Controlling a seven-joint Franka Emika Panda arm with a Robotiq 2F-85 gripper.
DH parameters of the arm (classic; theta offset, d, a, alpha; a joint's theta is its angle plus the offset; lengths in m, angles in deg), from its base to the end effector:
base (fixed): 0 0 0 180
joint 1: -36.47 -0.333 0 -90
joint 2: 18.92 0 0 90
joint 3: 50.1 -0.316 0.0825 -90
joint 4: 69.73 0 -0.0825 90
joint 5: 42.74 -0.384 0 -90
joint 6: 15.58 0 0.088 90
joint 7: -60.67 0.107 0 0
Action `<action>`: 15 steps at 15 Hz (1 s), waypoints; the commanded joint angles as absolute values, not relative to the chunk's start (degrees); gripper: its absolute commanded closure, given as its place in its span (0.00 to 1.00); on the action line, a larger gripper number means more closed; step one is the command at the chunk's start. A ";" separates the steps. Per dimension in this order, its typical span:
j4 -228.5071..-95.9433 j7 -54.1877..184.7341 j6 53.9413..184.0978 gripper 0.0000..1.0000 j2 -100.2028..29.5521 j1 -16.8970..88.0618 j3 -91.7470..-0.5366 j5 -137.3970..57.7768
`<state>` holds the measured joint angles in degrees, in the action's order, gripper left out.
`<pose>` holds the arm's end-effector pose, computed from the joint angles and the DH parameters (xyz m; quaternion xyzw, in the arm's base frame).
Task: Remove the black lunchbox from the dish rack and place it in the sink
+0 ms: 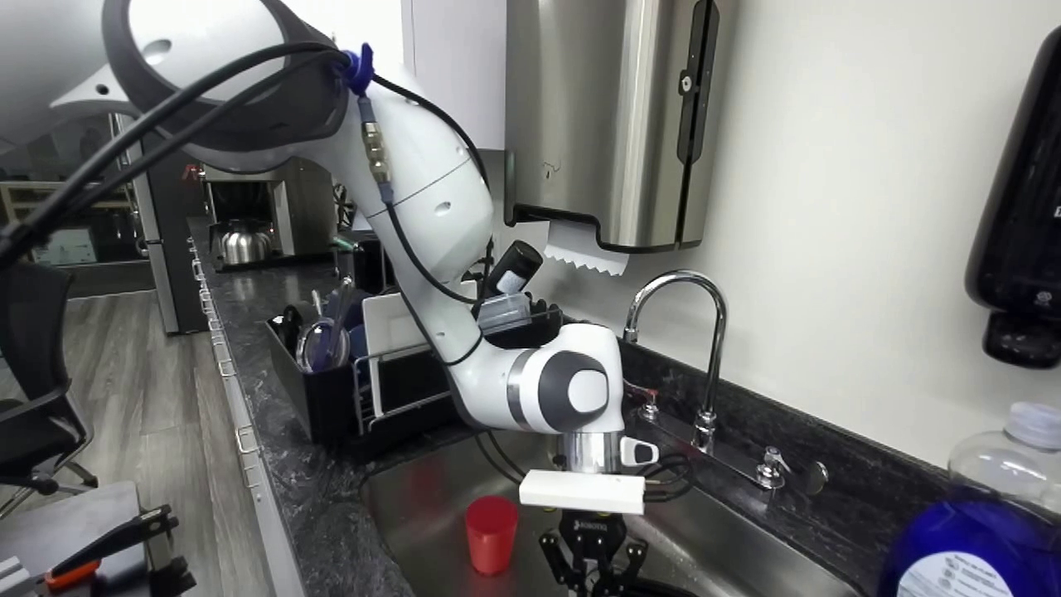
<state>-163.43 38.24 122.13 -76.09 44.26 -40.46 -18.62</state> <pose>0.6062 -0.1886 0.0234 0.9444 0.2392 -0.1730 0.1449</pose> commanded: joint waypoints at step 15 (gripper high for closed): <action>-170.59 41.19 119.56 0.00 -62.06 47.91 -42.53 -27.31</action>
<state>-166.73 40.50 120.45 -65.64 45.98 -40.82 -25.03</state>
